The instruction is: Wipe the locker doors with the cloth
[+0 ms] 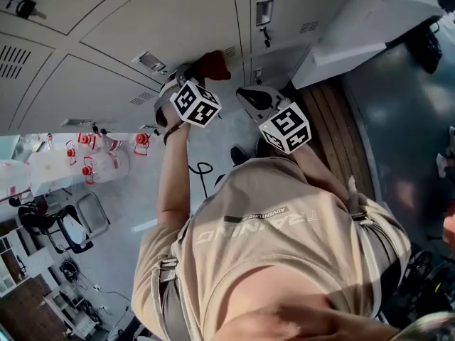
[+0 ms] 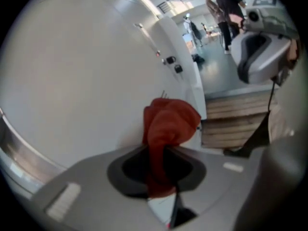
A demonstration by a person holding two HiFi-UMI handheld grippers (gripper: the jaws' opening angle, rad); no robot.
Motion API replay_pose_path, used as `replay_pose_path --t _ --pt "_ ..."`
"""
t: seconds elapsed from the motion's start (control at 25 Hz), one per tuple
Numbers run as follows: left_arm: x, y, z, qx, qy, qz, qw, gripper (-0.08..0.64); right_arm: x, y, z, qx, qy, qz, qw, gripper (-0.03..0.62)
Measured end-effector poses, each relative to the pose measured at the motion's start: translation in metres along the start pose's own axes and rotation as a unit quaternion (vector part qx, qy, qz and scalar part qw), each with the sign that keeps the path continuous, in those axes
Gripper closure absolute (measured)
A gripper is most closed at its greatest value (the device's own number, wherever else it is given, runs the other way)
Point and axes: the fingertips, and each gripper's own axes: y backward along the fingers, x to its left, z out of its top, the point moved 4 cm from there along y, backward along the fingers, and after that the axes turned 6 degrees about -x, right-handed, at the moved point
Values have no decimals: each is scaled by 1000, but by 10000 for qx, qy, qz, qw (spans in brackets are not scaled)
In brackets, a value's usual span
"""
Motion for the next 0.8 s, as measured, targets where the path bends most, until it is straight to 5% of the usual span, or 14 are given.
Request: replay_pose_path --t 0.4,0.64,0.8 --pt "-39 -46 -24 330 -291 -512 9977 479 -6 15 -3 20 -31 -386 9992 577" --pt "-16 5 30 -139 -593 -219 9979 479 -20 25 1 -87 -51 -594 9982 577" --pt "18 65 80 -558 -857 307 9943 479 -28 23 5 -199 -44 -615 9979 577"
